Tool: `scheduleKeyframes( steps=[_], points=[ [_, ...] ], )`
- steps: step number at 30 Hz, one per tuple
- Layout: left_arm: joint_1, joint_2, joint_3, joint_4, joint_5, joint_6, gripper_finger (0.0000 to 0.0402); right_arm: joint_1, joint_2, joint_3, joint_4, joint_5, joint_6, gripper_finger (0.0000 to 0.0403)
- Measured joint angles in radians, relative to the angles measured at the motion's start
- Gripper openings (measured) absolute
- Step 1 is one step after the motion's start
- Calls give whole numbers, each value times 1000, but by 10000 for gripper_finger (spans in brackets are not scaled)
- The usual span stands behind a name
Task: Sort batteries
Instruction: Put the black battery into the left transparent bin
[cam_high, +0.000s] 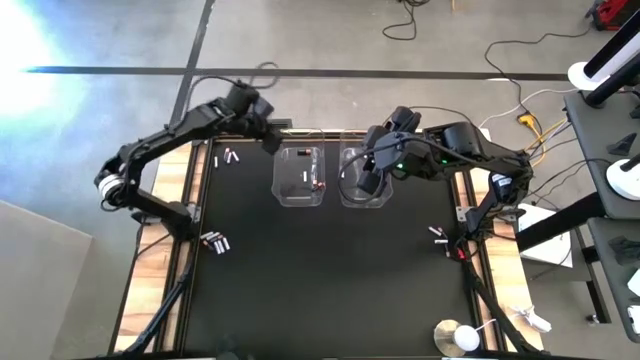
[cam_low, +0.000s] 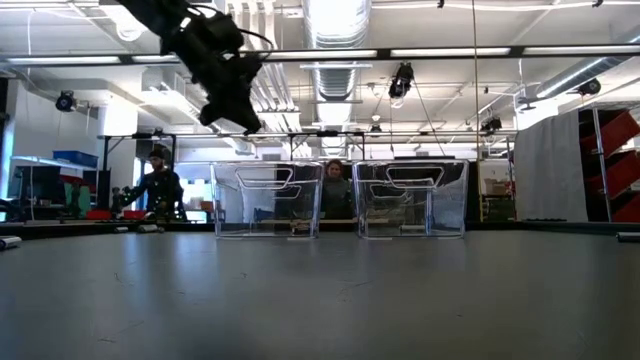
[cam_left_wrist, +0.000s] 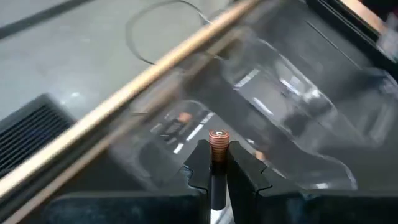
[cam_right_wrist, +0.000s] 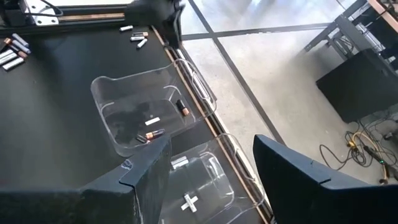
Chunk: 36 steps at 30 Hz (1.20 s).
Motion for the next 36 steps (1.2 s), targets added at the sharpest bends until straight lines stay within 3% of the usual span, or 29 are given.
scheduleKeyframes(
  steps=[5,21,36],
  points=[
    [-51,82,36,-19,2,63,10,0,0,0,1,0,-1,219],
    [-128,447,331,-249,0,278,10,1,0,0,7,-23,94,219],
    [-166,645,344,-271,-58,380,12,1,0,0,8,-14,88,219]
  ],
)
